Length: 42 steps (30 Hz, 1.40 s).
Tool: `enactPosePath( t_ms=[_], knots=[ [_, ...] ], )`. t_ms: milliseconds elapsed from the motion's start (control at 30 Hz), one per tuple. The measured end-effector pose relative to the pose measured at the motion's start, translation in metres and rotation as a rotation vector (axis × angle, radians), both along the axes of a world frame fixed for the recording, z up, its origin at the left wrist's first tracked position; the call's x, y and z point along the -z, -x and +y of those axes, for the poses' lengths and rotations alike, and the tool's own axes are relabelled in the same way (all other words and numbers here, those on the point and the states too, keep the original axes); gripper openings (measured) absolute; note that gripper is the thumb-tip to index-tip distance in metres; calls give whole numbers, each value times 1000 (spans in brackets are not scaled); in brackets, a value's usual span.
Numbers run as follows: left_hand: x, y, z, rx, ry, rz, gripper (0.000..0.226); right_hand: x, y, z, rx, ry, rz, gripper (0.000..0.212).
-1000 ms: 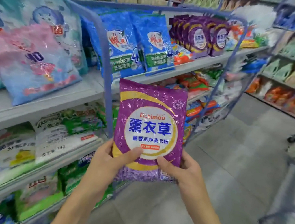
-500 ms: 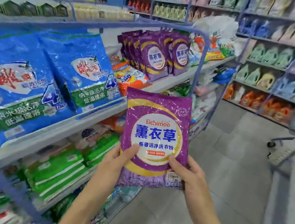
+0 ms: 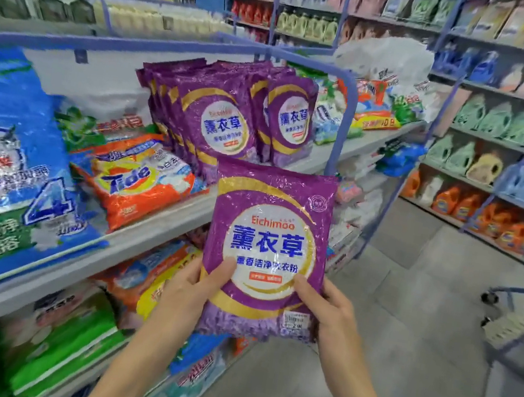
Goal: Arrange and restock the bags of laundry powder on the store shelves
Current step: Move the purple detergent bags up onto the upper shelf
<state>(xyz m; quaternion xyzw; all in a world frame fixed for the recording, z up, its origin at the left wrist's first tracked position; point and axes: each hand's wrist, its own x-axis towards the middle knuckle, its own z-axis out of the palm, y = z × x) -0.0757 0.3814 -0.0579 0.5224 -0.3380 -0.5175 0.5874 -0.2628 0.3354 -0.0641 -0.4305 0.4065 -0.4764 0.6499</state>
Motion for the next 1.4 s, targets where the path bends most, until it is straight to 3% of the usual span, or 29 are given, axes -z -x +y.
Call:
enactPosePath(
  t_ms=[167, 367, 533, 633, 733, 900, 1100, 1233, 1333, 1400],
  knots=[
    [0, 34, -64, -93, 36, 0, 35, 0, 25, -97, -55, -52, -4, 37],
    [-14, 45, -122, -342, 60, 24, 42, -15, 17, -183, -235, 46, 10, 29],
    [-23, 36, -157, -499, 82, 90, 25, -25, -11, -237, -421, 88, -6, 26],
    [-30, 23, -182, -573, 112, 64, 31, -30, -36, -270, -436, 101, -19, 42],
    [-39, 4, -211, -614, 155, 32, 35, -40, -61, -298, -461, 142, -61, 22],
    [-53, -28, -255, -727, 178, 3, 25, -54, -107, -342, -486, 256, 27, 29],
    [-28, -42, -277, -1006, 149, -167, 32, -34, -125, -369, -518, 291, 80, 10],
    [-19, -32, -267, -1057, 121, -275, 39, -20, -105, -381, -608, 360, 216, 43],
    [-9, -26, -255, -890, -110, -404, 65, -11, -90, -386, -730, 408, 479, 62],
    [-5, -22, -249, -774, -283, -497, 71, -12, -86, -387, -777, 464, 600, 58]
  ],
)
